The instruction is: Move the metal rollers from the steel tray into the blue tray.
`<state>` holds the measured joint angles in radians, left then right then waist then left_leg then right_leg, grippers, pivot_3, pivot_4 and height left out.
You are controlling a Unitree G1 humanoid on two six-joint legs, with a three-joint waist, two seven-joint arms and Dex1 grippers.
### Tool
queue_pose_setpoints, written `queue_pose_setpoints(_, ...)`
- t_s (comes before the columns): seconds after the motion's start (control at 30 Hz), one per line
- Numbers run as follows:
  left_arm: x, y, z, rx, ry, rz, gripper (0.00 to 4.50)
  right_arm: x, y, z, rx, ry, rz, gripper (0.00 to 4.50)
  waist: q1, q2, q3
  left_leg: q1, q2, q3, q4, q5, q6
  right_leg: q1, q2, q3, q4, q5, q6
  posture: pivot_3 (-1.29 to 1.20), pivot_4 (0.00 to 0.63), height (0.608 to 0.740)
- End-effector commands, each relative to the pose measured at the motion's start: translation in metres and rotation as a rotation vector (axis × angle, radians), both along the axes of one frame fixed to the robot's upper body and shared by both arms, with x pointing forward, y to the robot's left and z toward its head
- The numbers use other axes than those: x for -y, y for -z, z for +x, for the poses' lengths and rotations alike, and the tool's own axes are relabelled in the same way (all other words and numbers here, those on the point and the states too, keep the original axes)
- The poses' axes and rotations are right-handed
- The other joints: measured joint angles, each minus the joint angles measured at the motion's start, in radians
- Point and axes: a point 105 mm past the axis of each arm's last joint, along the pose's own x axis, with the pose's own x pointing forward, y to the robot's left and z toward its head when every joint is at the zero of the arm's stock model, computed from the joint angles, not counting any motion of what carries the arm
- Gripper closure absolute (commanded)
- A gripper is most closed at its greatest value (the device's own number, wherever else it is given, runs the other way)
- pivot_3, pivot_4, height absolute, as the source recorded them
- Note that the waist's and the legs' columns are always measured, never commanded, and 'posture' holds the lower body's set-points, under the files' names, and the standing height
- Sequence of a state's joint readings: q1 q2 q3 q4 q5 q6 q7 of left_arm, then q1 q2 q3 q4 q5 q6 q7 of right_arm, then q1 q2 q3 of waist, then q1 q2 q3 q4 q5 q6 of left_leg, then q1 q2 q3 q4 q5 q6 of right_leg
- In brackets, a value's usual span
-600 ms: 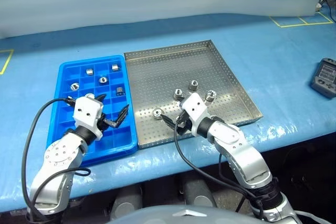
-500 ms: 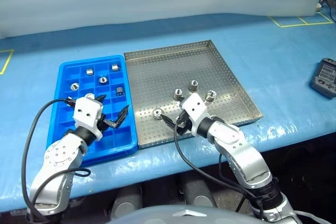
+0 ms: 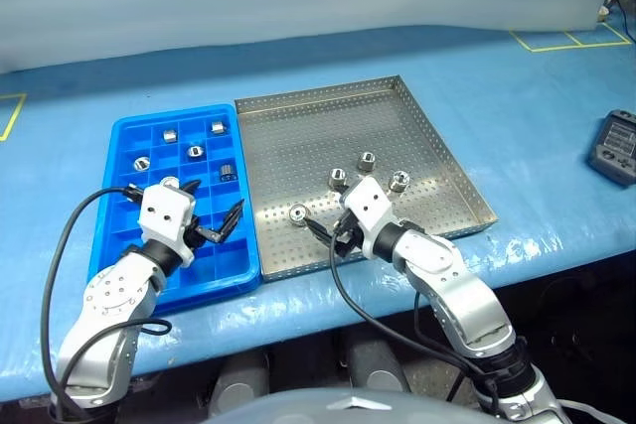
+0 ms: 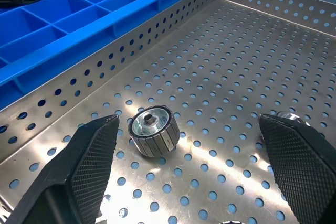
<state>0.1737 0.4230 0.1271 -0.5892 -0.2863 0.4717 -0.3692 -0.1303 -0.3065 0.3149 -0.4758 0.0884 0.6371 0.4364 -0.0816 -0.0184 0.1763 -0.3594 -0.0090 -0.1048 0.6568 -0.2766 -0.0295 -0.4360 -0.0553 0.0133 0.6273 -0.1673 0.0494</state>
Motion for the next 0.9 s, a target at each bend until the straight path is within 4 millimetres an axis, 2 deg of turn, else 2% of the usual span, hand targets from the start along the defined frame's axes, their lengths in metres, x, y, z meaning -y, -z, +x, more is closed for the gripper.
queue_pose_setpoints(0.03,0.002,-0.008,0.000,0.034,0.006,0.007,0.00,-0.003,-0.013,-0.002,0.044,-0.015,0.026,0.02,0.000,0.000,0.000,0.000,0.000,0.000,0.000,0.000,0.000,0.000,0.000,0.000,0.000,0.000,0.000,-0.10,0.150,0.740)
queue_pose_setpoints(0.37,0.002,-0.008,0.001,0.029,0.013,0.016,0.00,0.001,-0.022,0.004,0.046,0.024,0.083,0.02,0.000,0.000,0.000,0.000,0.000,0.000,0.000,0.000,0.000,0.000,0.000,0.000,0.000,0.000,0.000,-0.10,0.150,0.740)
queue_pose_setpoints(0.5,0.005,-0.016,0.006,0.052,0.035,0.038,0.00,0.005,-0.028,0.007,0.041,0.058,0.111,0.02,0.000,0.000,0.000,0.000,0.000,0.000,0.000,0.000,0.000,0.000,0.000,0.000,0.000,0.000,0.000,-0.11,0.150,0.740)
queue_pose_setpoints(0.67,0.029,-0.031,0.019,0.039,0.261,0.100,0.00,0.016,-0.029,0.008,-0.043,0.100,0.111,0.02,0.001,0.000,0.000,0.000,0.000,0.000,0.001,0.000,0.000,0.000,0.000,0.000,0.000,0.000,0.000,-0.14,0.150,0.740)
queue_pose_setpoints(0.9,0.054,-0.031,0.047,-0.168,0.492,0.214,0.00,0.021,-0.016,-0.007,-0.129,0.084,-0.002,0.02,-0.016,0.000,0.000,-0.001,-0.001,-0.001,0.001,-0.001,0.001,0.001,0.000,0.000,-0.001,0.000,0.000,-0.17,0.150,0.740)
